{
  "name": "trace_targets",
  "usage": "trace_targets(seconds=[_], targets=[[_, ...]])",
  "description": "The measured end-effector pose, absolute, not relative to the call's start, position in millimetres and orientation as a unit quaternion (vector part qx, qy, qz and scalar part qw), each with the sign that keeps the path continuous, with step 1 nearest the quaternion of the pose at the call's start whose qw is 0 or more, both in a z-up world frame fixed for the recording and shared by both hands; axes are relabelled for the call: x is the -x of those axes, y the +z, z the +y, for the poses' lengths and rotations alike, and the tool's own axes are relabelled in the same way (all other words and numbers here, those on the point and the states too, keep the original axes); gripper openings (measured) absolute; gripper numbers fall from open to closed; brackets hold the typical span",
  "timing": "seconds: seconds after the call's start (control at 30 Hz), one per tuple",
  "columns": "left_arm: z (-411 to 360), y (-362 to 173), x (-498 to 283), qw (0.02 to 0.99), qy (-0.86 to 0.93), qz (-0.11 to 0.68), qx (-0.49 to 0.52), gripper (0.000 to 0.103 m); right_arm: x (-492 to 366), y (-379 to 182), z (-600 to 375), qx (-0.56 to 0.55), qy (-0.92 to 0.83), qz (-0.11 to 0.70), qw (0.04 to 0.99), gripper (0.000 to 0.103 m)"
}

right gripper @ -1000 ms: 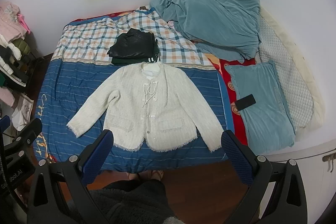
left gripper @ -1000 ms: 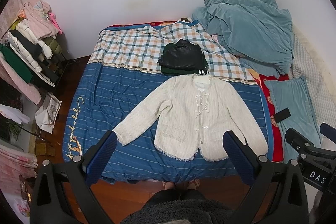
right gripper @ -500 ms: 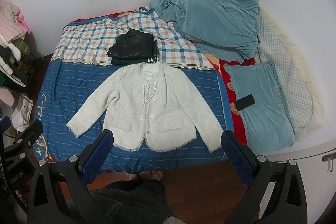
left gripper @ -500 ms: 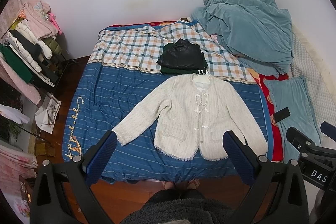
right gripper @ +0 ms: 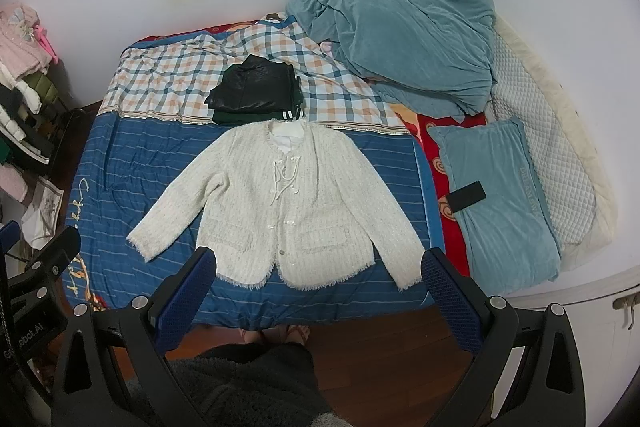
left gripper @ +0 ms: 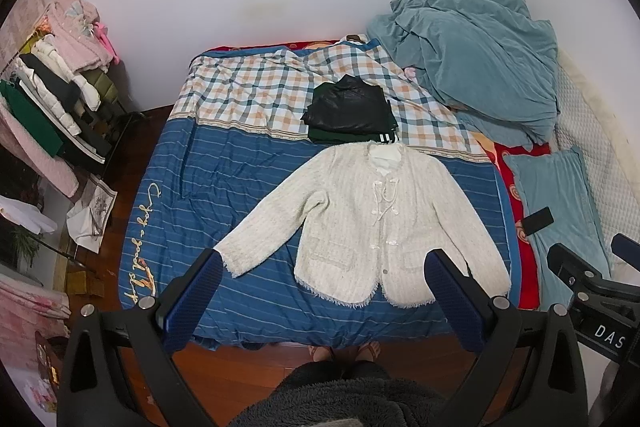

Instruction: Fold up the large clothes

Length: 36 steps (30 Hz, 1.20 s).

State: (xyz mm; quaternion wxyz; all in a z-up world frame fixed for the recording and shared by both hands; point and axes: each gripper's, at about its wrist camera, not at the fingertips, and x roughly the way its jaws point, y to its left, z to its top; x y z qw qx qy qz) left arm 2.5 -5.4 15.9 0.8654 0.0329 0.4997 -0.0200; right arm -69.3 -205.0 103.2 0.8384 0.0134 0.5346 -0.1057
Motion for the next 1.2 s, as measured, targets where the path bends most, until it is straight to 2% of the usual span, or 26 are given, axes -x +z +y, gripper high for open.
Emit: trace_targets(seconds=[0.4,0.57,0.67,0.73,0.8,1.03,1.2], targets=[[-1,9,-8,0.872,-0.014,0.488,-0.038,0.103,65,99,-200,-0.017,-0.109,0.535,0.838,0.103],[8,-31,-46,0.888,0.038,0.455,-0.06,0.103,44,67,-209,-0.068,-0.11,0.517,0.846,0.103],[13,-74,-73,0.882,0.059,0.462,-0.076,0.103,30,14,-238,-0.147,-0.13,0.527,0.827,0.102],[15,-110,-91,0.871,0.063,0.481,-0.082,0.103,26,-24,-260,-0.202,-0.147,0.529,0.811,0.091],[14,-143,-107,0.86,0.071,0.497,-0.089,0.103,25,-78,-291,-0.263,-0.179,0.535,0.783,0.062],[-15,-264,-150,0.815,0.097,0.558,-0.12,0.103,75,-252,-396,-0.45,-0.282,0.514,0.674,0.06],[-44,-339,-175,0.784,0.102,0.594,-0.147,0.103,108,-378,-459,-0.567,-0.305,0.464,0.609,0.065]])
